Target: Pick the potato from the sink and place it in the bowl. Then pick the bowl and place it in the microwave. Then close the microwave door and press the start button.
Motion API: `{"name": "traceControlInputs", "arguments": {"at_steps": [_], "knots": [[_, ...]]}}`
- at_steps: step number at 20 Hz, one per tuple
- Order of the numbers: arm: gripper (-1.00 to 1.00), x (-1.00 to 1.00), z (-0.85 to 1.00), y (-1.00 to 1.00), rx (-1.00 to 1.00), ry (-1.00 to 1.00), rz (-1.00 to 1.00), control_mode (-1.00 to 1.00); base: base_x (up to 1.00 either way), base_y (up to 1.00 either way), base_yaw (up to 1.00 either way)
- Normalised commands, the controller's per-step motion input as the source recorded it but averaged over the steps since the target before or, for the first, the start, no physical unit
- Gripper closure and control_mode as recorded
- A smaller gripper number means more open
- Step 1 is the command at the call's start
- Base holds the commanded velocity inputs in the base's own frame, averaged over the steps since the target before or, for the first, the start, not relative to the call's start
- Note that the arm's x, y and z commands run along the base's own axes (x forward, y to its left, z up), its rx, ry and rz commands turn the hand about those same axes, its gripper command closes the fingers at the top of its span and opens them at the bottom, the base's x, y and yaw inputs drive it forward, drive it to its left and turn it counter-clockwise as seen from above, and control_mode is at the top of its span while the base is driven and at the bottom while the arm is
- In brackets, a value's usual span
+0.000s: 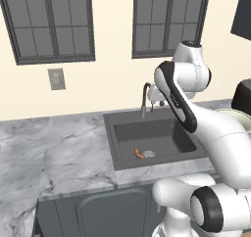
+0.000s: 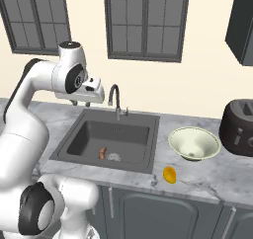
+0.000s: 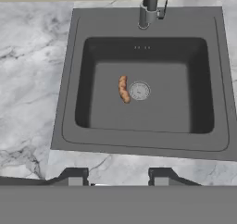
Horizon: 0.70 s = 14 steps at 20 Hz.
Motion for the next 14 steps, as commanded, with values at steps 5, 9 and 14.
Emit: {"name": "traceControlInputs", "arguments": {"at_steps": [5, 9, 14], "knots": [[-1.0, -0.51, -0.23, 0.0, -0.01, 0.0, 0.0, -1.0, 0.0, 0.0, 0.0], [-1.0, -0.69, -0.86, 0.0, -0.01, 0.01, 0.0, -1.0, 0.0, 0.0, 0.0], [-1.0, 0.03, -0.91, 0.0, 0.0, 0.02, 0.0, -1.0, 0.0, 0.0, 0.0]]}}
